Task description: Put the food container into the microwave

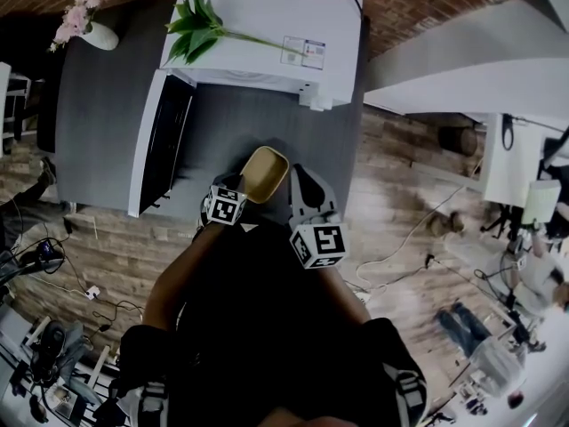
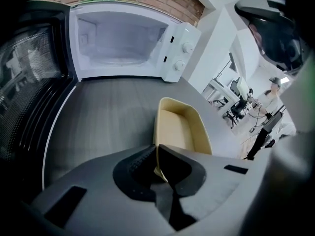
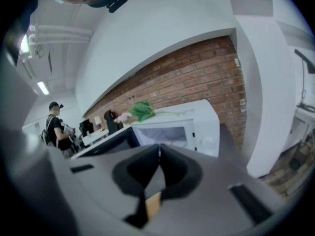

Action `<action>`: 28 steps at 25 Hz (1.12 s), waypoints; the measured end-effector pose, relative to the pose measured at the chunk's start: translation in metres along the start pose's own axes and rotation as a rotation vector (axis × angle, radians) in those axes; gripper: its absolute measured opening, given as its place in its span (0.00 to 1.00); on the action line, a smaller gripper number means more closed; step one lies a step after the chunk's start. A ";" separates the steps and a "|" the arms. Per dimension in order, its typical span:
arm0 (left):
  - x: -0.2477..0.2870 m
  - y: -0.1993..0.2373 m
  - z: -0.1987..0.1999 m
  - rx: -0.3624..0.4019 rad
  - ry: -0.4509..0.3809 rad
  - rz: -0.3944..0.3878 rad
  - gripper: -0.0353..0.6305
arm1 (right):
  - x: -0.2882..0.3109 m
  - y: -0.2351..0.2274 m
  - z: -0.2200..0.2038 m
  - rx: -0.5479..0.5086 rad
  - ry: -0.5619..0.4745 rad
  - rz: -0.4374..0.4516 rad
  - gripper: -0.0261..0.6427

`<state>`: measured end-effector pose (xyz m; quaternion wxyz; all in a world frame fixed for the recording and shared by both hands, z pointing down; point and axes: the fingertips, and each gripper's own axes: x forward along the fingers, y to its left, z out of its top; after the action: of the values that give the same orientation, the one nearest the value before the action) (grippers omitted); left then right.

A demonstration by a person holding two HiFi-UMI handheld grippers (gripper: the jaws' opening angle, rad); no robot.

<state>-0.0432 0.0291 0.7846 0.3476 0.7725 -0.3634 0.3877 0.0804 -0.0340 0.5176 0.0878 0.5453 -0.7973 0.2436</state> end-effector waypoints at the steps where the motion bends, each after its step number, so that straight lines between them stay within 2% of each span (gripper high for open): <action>1: -0.001 0.001 0.001 -0.008 -0.006 -0.001 0.12 | 0.001 0.001 0.000 -0.002 -0.001 0.001 0.09; 10: -0.009 0.010 0.013 -0.043 -0.051 -0.006 0.12 | 0.005 0.009 0.002 -0.016 -0.002 0.000 0.09; 28: -0.023 0.045 0.049 -0.137 -0.140 0.046 0.12 | 0.019 0.018 0.014 -0.053 -0.027 0.014 0.09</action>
<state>-0.0736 -0.0271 0.7544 0.3643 0.7636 -0.4302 0.3148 0.0585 -0.0518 0.5079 0.0899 0.5402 -0.8084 0.2157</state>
